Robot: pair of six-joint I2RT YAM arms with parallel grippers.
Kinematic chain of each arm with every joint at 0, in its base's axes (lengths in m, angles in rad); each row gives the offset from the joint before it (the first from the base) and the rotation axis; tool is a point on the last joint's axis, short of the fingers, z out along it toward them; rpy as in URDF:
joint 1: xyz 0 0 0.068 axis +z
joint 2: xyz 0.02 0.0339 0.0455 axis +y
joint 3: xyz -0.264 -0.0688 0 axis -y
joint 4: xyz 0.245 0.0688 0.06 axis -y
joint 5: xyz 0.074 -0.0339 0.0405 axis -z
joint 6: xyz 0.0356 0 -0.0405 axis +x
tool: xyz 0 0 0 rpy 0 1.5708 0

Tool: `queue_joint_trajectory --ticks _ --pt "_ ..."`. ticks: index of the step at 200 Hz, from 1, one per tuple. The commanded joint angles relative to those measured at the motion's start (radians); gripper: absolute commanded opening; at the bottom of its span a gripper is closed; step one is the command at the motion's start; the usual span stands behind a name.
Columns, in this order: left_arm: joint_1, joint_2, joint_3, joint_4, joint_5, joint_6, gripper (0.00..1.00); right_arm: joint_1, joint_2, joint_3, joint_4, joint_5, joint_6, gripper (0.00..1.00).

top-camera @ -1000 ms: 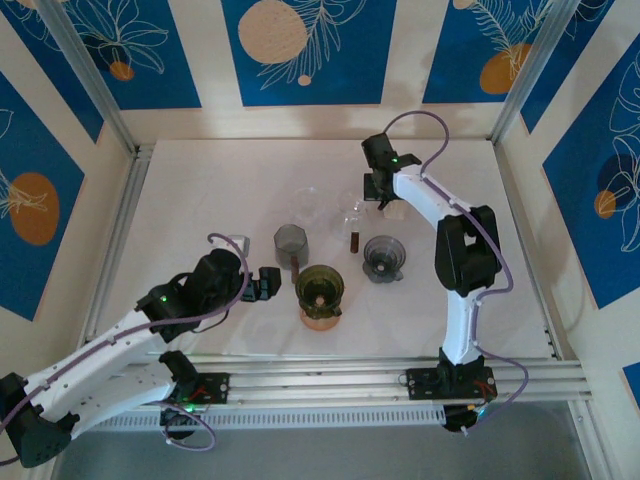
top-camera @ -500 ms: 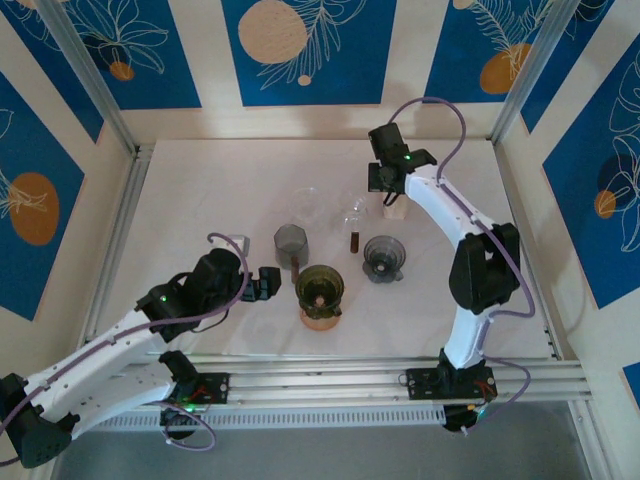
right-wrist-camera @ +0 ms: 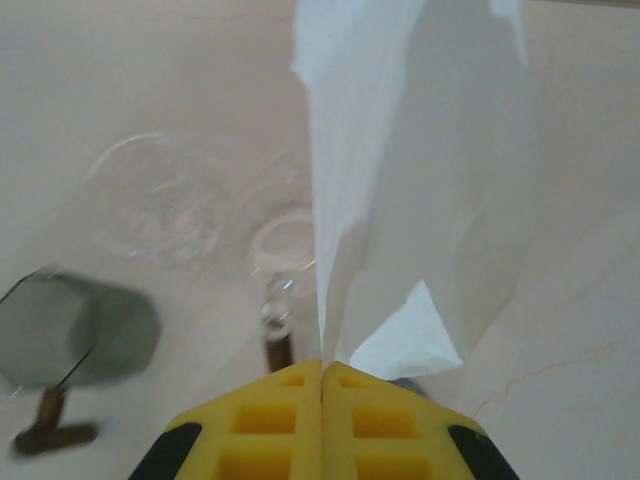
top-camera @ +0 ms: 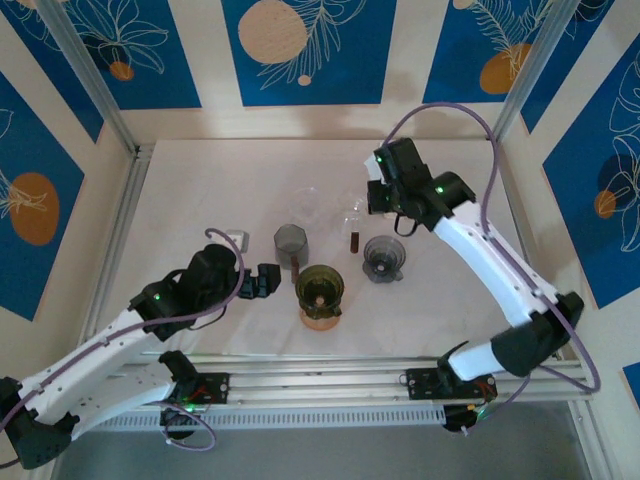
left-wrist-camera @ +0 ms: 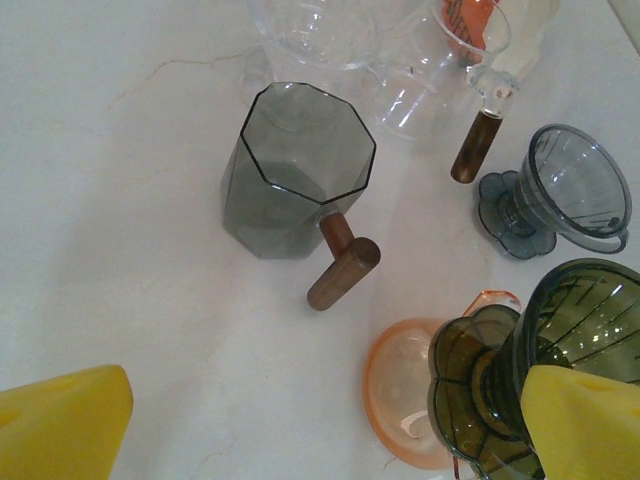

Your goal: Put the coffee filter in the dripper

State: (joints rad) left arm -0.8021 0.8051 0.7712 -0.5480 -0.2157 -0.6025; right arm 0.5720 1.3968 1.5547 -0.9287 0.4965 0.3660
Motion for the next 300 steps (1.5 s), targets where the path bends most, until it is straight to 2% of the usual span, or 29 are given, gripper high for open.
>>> queue_joint_trajectory --ticks 1,33,62,98,153,209,300 --pt "0.015 -0.009 0.043 -0.038 0.019 0.038 1.00 0.075 -0.074 0.031 -0.203 -0.082 0.052 0.00" --pt "0.015 -0.005 0.051 -0.040 0.023 0.043 1.00 0.230 -0.095 0.126 -0.406 -0.156 0.151 0.00" --pt "0.014 -0.008 0.053 -0.044 0.024 0.045 1.00 0.359 -0.047 0.236 -0.575 -0.208 0.242 0.00" --pt "0.015 -0.006 0.043 -0.049 0.030 0.039 1.00 0.440 0.025 0.296 -0.653 -0.317 0.303 0.00" --pt "0.015 -0.011 0.033 -0.061 0.047 0.036 1.00 0.457 0.190 0.403 -0.793 -0.368 0.275 0.00" --pt "0.016 -0.015 0.004 -0.045 0.085 0.018 1.00 0.457 0.306 0.452 -0.845 -0.378 0.233 0.00" --pt "0.016 0.033 0.000 -0.006 0.128 0.022 1.00 0.425 0.268 0.365 -0.845 -0.402 0.261 0.00"
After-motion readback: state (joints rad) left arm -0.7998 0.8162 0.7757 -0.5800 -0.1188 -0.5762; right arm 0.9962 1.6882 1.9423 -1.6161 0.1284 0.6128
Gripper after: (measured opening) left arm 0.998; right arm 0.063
